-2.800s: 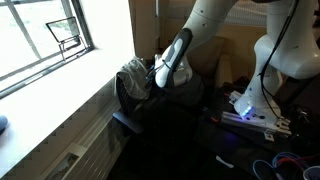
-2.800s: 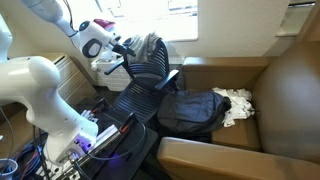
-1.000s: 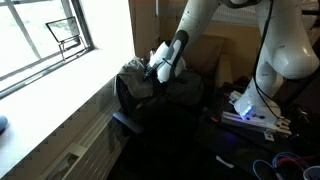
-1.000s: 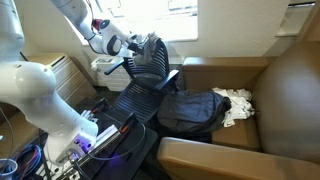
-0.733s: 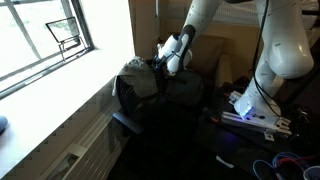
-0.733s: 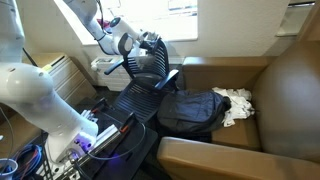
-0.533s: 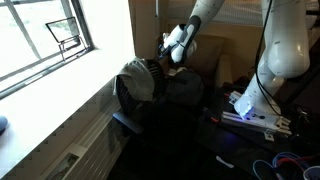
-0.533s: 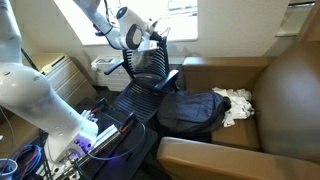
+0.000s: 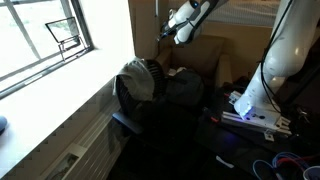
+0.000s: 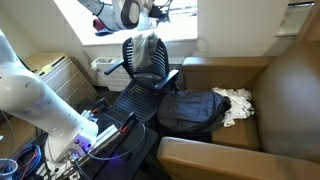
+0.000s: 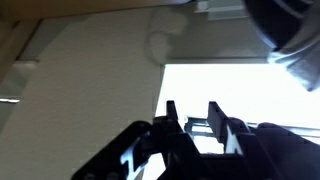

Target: Move the gray cloth to the armrest of the brown chair

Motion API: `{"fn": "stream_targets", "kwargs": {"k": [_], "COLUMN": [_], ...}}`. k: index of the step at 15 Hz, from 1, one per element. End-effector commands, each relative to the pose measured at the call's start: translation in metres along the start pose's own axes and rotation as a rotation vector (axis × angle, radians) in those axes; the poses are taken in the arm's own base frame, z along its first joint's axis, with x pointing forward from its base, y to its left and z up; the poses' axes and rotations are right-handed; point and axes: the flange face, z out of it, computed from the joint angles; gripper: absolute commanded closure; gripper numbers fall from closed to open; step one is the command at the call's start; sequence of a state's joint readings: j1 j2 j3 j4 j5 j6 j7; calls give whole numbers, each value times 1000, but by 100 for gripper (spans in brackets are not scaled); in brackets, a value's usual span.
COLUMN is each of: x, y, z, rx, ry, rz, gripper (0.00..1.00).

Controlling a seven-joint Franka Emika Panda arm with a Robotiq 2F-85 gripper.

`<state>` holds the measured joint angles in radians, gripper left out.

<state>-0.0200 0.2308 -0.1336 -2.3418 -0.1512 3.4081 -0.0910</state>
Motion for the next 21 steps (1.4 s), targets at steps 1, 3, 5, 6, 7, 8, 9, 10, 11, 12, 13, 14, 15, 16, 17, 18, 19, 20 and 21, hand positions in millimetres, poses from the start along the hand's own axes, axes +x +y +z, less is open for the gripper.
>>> {"fn": "stream_targets", "kwargs": {"k": [1,3,5,6,7,8,9,10,11,12,13,14,15,16,17,18,19,20,21], "x": [-28,-41,-50,-53,-53,-52,-52,-48,-46,-43,-41,-39,-40,-42,-42,-44,-44,-42,-46], "y": [-91,-126,-134,-143,-144,-143,-143,-147,-151,-156,-164,-168,-173,-168,-171,-172,-173,-173,-177], "z": [46,51,51,53,53,53,53,60,69,85,99,115,130,94,104,107,106,103,109], "rx": [176,250,261,266,269,268,268,265,282,283,322,329,330,308,314,316,316,315,326], "ry": [-95,-200,-340,-261,-278,-272,-271,-269,-278,-289,-298,-324,-350,-319,-322,-323,-323,-320,-304], "rz": [23,10,-7,6,6,7,7,-24,-18,-29,-2,-9,-4,-1,6,9,9,8,46], "gripper": [31,16,3,0,14,6,0,0,0,0,0,0,0,0,0,0,0,25,26]}}
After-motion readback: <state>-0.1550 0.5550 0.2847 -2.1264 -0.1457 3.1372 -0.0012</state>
